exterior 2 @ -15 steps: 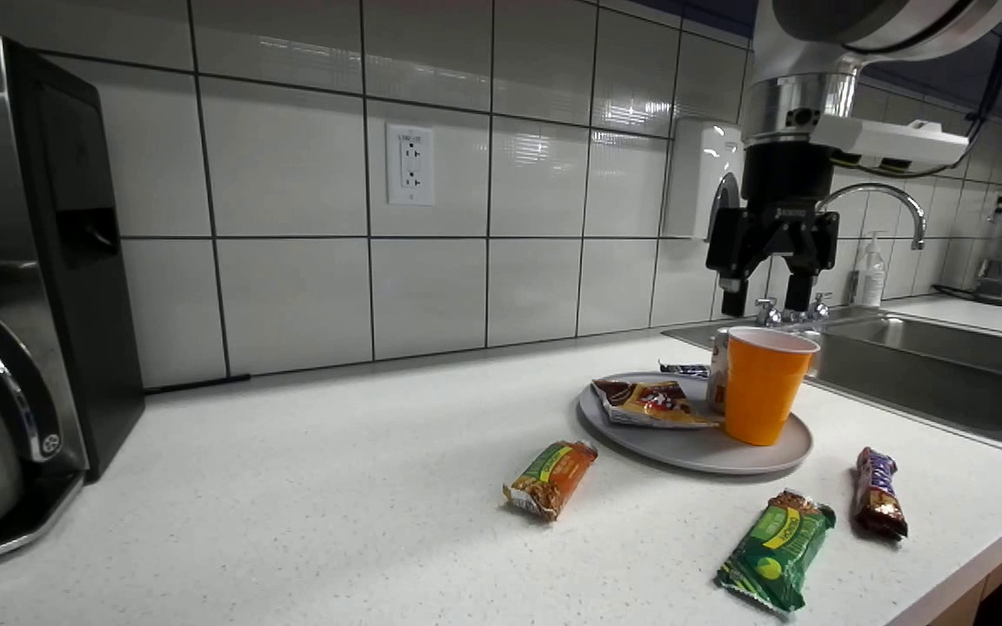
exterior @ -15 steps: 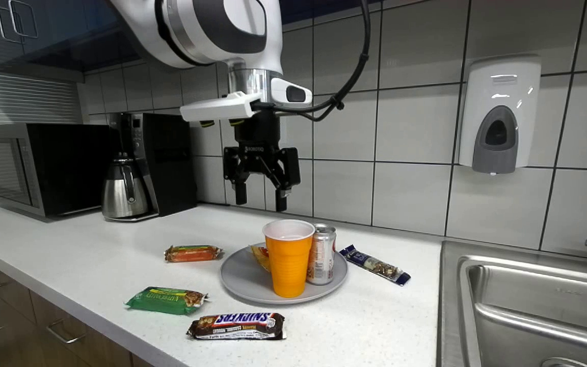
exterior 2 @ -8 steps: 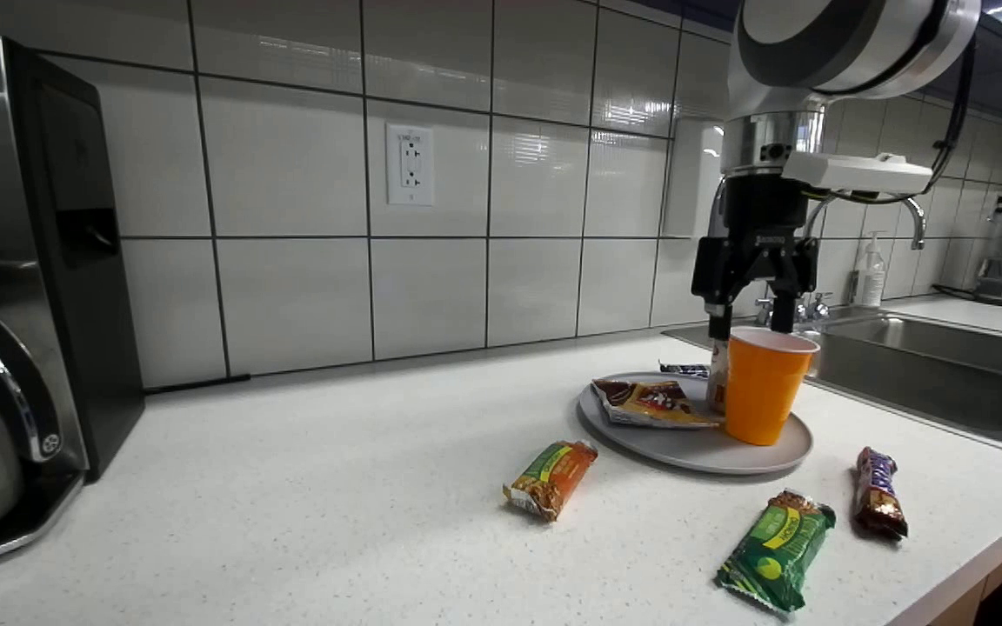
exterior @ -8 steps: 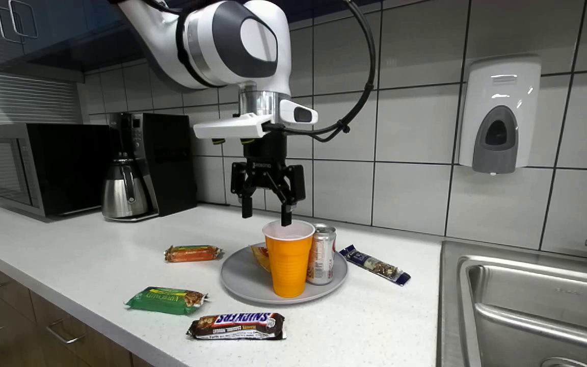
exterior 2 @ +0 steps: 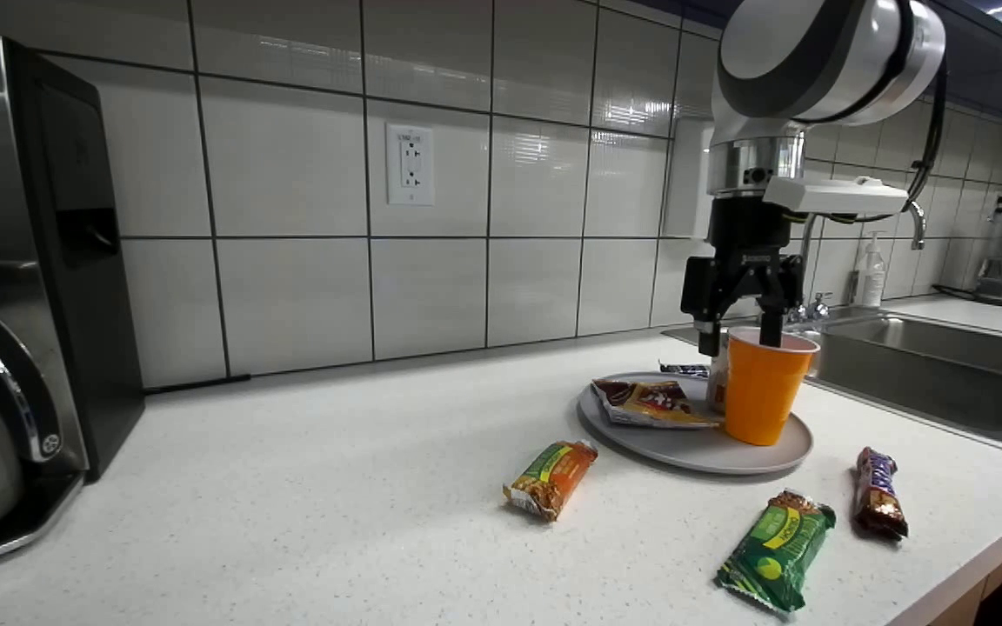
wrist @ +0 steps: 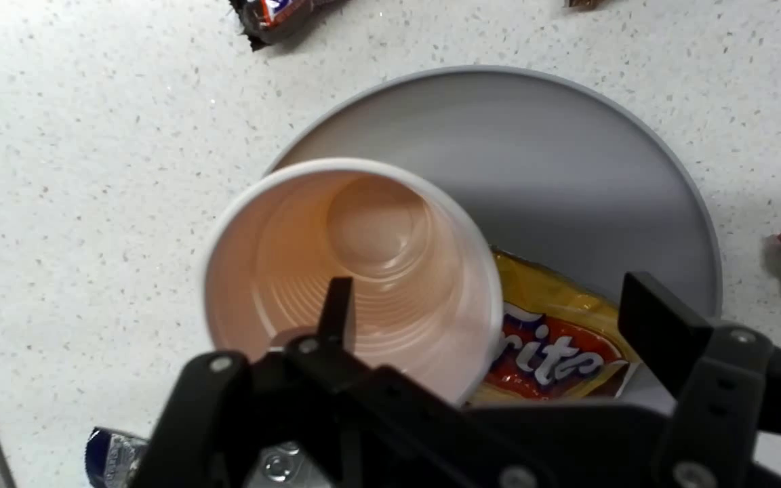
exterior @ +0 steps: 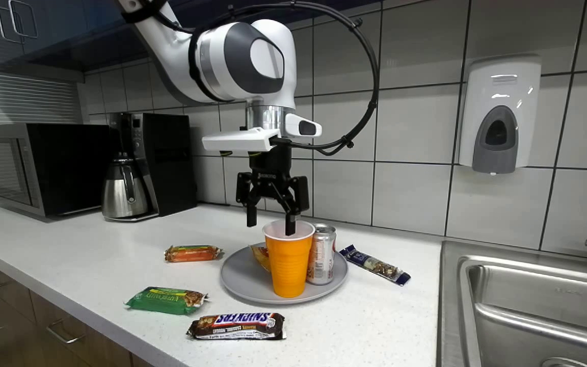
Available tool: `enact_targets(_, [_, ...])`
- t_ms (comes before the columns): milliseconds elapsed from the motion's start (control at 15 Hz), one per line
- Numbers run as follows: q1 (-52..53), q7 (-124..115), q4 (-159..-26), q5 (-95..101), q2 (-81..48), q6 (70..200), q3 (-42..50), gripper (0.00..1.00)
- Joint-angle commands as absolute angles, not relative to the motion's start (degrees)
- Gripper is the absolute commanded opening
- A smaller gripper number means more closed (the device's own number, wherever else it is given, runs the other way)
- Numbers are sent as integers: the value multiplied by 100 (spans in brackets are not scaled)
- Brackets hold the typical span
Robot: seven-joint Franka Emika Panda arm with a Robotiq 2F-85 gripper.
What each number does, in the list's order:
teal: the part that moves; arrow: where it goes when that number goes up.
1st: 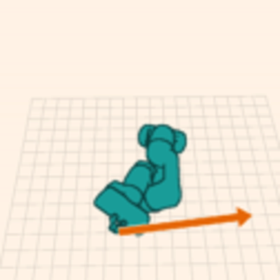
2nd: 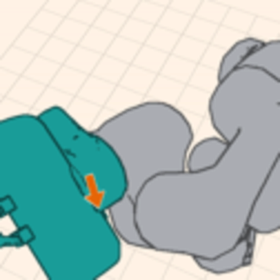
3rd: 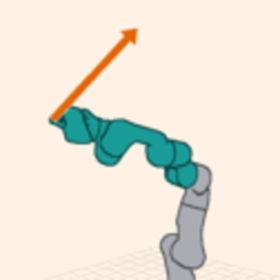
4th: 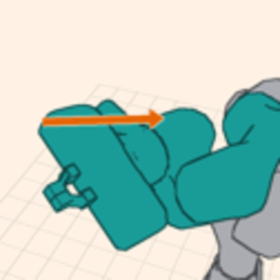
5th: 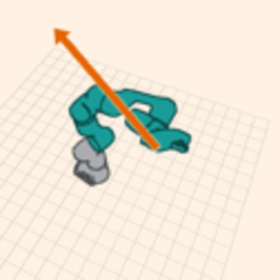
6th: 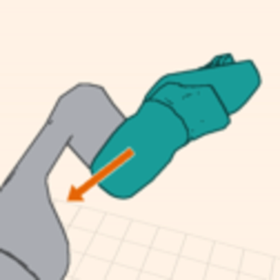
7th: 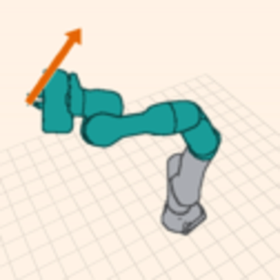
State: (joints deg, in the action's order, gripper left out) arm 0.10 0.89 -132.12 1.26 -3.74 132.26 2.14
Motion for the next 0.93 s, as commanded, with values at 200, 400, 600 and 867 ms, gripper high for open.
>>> enact_targets(200, [-33, 106, -12985, 185, -562, 13181, 177, 74])
enact_targets(400, [-35, 99, -12967, 192, -572, 13180, 181, 62])
enact_targets(600, [-32, 80, -12963, 212, -575, 13176, 182, 37])
enact_targets(867, [-29, 49, -12995, 242, -542, 13180, 185, 8])
